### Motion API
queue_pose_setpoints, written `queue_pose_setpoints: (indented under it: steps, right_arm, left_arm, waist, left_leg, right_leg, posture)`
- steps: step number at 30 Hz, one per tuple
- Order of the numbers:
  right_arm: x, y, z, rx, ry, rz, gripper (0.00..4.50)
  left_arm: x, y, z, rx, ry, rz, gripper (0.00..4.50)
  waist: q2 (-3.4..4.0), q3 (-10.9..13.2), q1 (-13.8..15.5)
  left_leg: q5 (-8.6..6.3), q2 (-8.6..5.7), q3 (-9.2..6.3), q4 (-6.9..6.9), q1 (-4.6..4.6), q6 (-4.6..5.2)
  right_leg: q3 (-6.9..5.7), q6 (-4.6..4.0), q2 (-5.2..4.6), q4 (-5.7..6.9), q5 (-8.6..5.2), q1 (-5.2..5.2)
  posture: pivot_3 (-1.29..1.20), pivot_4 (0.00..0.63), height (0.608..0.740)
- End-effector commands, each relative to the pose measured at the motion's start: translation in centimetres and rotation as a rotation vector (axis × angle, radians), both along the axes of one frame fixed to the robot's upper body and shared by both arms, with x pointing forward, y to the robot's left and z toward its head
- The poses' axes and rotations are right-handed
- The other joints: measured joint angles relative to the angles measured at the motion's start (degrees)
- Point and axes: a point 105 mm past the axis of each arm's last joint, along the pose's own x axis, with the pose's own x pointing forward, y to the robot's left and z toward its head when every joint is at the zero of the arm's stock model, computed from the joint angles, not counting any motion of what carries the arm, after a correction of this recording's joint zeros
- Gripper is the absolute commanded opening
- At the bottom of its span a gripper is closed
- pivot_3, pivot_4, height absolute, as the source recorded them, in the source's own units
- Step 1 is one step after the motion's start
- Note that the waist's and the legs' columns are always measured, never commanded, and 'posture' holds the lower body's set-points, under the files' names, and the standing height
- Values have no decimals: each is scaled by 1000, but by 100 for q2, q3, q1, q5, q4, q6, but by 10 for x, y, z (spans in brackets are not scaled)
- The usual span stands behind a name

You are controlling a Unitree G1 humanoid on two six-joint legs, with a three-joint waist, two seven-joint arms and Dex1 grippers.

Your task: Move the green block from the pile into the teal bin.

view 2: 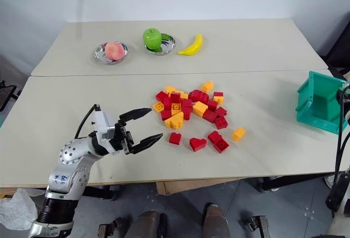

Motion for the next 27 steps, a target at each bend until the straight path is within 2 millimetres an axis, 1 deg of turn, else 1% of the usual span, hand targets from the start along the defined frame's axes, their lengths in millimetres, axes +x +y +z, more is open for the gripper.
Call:
queue_pose_setpoints:
  steps: [1,3,4,5,6,7,9,12,13,14,17,20,22,24,25,26,27]
  right_arm:
    - [-4,-6,13,46,-97,-40,1500]
    - [-2,-4,11,99,-118,-29,1500]
    - [-1,-4,7,142,-121,-35,1500]
    - [-2,-5,5,168,-125,-56,1850]
    - [0,-2,1,197,-113,-32,2245]
    - [-1,-4,1,174,-112,-52,2533]
    - [2,2,0,194,-123,-16,3180]
    - [1,2,10,162,-185,-34,4191]
    - [1,2,8,167,-180,-31,4467]
    - [2,3,7,161,-170,-30,4467]
    - [1,3,10,99,-171,-44,4467]
    - [-1,7,26,-4,-230,-25,4467]
    - [4,28,39,-57,-288,135,4467]
    - [5,56,49,-94,-347,336,4467]
    - [4,72,50,-92,-358,452,4467]
    - [0,97,50,-122,-337,612,4467]
    - [-5,119,44,-151,-285,749,4467]
  left_arm:
    - [-4,-1,10,-19,-33,-13,4500]
    - [-4,-2,10,-21,-31,-13,4500]
    - [-4,-2,10,-24,-31,-13,4500]
    - [-4,-2,10,-27,-31,-12,4500]
    - [-4,-2,11,-27,-31,-13,4500]
    - [-4,-2,11,-28,-32,-13,4500]
    - [-4,-3,11,-28,-33,-12,4500]
    - [-3,-2,11,-30,-35,-6,4500]
    - [-4,-1,11,-30,-35,-5,4500]
    - [-4,-1,11,-28,-35,-5,4500]
    - [-4,-1,11,-27,-36,-3,4500]
    - [-4,1,12,-23,-39,2,4500]
    - [-4,4,11,-3,-40,12,4500]
    - [-4,11,7,32,-42,35,4500]
    - [-4,14,5,50,-46,46,4500]
    - [-4,20,5,62,-50,76,4500]
    - [-3,27,5,69,-51,111,4500]
  waist:
    - [0,0,-1]
    - [0,0,-5]
    - [0,0,-5]
    - [0,0,-4]
    - [0,0,2]
    - [0,0,5]
    - [0,0,2]
    - [0,0,-5]
    - [0,0,-4]
    - [0,0,1]
    - [0,0,6]
    - [0,0,2]
    - [0,0,-7]
    - [0,0,-34]
    - [1,0,-43]
    - [1,-1,-42]
    - [2,-1,-28]
  left_leg:
    - [0,0,0,0,0,0]
    - [0,0,0,0,0,0]
    - [0,0,0,0,0,0]
    - [0,0,0,0,1,0]
    - [0,0,0,0,1,0]
    - [0,0,0,0,1,0]
    - [0,0,0,0,0,0]
    - [0,0,0,0,1,0]
    - [0,0,0,0,1,0]
    - [0,0,0,0,1,0]
    - [0,0,0,0,0,0]
    - [0,0,0,0,1,0]
    - [0,0,1,0,0,0]
    - [0,1,1,0,3,0]
    - [0,5,1,0,3,0]
    - [0,9,1,0,4,0]
    - [0,11,0,-2,4,0]
  right_leg:
    - [0,0,0,0,0,0]
    - [0,0,0,0,0,0]
    - [0,0,0,0,0,0]
    - [0,0,0,0,0,0]
    - [0,0,0,0,0,0]
    - [0,0,0,0,0,1]
    - [0,0,0,0,0,1]
    - [0,0,0,1,0,0]
    - [0,0,0,0,0,0]
    - [0,0,0,1,0,0]
    - [0,0,0,0,0,1]
    - [0,0,0,1,0,0]
    - [1,0,0,0,0,0]
    - [1,0,1,0,0,0]
    - [0,0,4,1,0,0]
    - [0,0,7,2,0,0]
    - [-1,0,7,2,0,0]
  posture:
    - [0,150,740]
    - [0,150,740]
    - [0,150,740]
    - [0,150,740]
    - [0,150,740]
    - [0,150,740]
    - [0,150,740]
    - [0,150,740]
    - [0,150,740]
    - [0,150,740]
    - [0,150,740]
    - [0,150,740]
    - [0,150,740]
    - [0,150,740]
    - [0,150,740]
    - [0,150,740]
    - [0,150,740]
